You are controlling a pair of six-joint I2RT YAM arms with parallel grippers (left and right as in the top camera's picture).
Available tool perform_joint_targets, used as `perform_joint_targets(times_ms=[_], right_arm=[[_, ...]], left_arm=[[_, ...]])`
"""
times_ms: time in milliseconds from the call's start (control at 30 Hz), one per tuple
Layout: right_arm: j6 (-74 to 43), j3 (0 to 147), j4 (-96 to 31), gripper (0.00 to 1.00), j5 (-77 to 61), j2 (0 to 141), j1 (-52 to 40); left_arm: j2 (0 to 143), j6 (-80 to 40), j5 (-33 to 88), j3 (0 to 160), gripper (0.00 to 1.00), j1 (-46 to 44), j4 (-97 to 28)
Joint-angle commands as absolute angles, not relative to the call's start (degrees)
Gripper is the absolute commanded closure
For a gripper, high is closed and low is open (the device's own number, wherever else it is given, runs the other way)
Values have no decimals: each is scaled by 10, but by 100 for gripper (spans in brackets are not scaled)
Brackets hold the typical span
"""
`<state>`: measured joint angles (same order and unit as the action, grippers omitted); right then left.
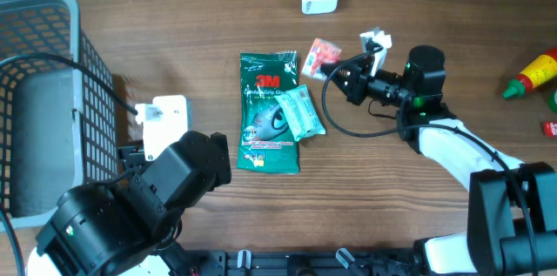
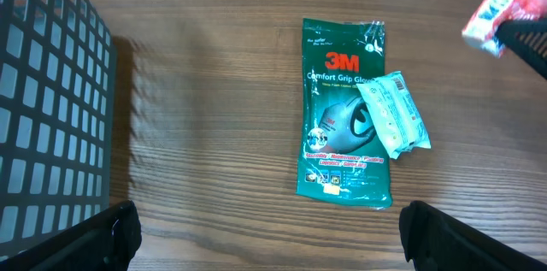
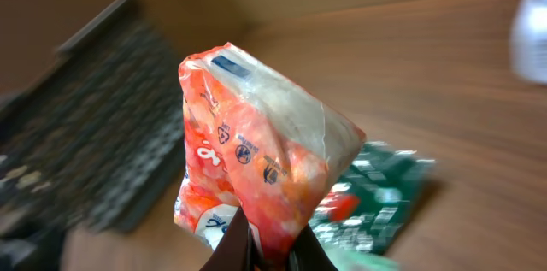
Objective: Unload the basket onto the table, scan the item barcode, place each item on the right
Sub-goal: 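Lift the snack packet and hold it at the scanner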
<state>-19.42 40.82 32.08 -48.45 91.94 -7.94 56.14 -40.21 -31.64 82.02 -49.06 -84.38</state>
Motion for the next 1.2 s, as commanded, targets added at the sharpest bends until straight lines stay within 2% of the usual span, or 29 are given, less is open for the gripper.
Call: perform_joint_targets(times_ms=[0,133,333,500,667,867,1167], right_arm=[[-118,473,264,96,-358,924,-80],[23,583,67,96,-266,924,-91],[152,667,-23,96,-149,924,-119],[257,677,-10,96,-44,927,-148],[337,682,63,96,57,957,-167],[382,742,91,96,61,1031,-167],[407,938,77,95,81,1200,-175]], left_arm=[[560,-410,-318,822,0,-490,-843],[560,-410,-318,822,0,-490,-843],[560,-410,-318,822,0,-490,-843],[560,-410,-318,822,0,-490,-843],[560,-410,-318,822,0,-490,-843],[560,-410,-318,822,0,-490,-843],[560,-410,-318,822,0,-490,-843]])
